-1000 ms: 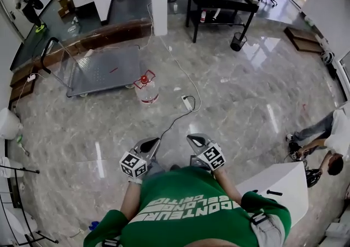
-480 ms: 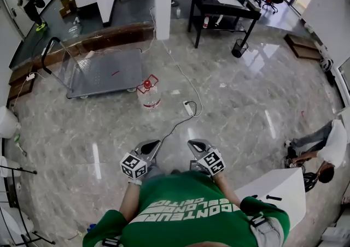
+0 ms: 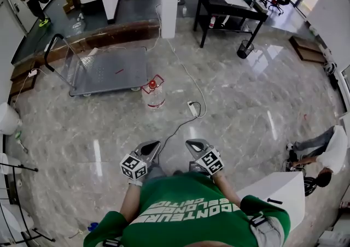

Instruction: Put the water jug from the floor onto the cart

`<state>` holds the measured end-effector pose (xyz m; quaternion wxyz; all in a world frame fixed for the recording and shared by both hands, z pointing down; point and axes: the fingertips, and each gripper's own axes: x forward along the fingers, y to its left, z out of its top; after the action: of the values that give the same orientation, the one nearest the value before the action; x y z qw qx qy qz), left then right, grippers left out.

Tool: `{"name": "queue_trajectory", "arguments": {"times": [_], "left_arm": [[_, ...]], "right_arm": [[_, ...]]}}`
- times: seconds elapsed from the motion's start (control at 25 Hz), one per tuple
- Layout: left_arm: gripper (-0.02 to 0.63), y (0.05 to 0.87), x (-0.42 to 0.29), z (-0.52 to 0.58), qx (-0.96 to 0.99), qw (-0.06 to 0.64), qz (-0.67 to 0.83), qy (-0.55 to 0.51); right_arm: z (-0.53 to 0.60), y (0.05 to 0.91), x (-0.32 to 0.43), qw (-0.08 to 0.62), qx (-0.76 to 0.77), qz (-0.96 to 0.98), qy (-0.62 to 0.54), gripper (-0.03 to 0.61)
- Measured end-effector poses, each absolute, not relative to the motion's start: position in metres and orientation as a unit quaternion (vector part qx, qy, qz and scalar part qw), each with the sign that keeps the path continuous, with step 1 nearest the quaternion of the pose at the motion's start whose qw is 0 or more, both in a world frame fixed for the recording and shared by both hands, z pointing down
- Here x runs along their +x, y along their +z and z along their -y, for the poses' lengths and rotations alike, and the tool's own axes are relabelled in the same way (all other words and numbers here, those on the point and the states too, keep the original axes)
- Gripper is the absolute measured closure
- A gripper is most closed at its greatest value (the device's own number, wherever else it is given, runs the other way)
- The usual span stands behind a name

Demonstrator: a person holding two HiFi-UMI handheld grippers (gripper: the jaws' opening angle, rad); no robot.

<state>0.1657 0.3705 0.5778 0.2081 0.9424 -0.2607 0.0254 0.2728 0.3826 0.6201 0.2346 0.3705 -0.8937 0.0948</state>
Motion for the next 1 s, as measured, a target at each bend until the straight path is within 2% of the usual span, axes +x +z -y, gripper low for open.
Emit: {"name": "queue_trajectory", "arguments": {"times": [1.0], "left_arm": [[0.603, 0.575, 0.135, -0.299, 0.938, 0.215, 0.272, 0.015]], "right_arm": [[-0.309, 0.620, 0.237, 0.246, 0.346, 0.901, 0.093, 0.586]]}}
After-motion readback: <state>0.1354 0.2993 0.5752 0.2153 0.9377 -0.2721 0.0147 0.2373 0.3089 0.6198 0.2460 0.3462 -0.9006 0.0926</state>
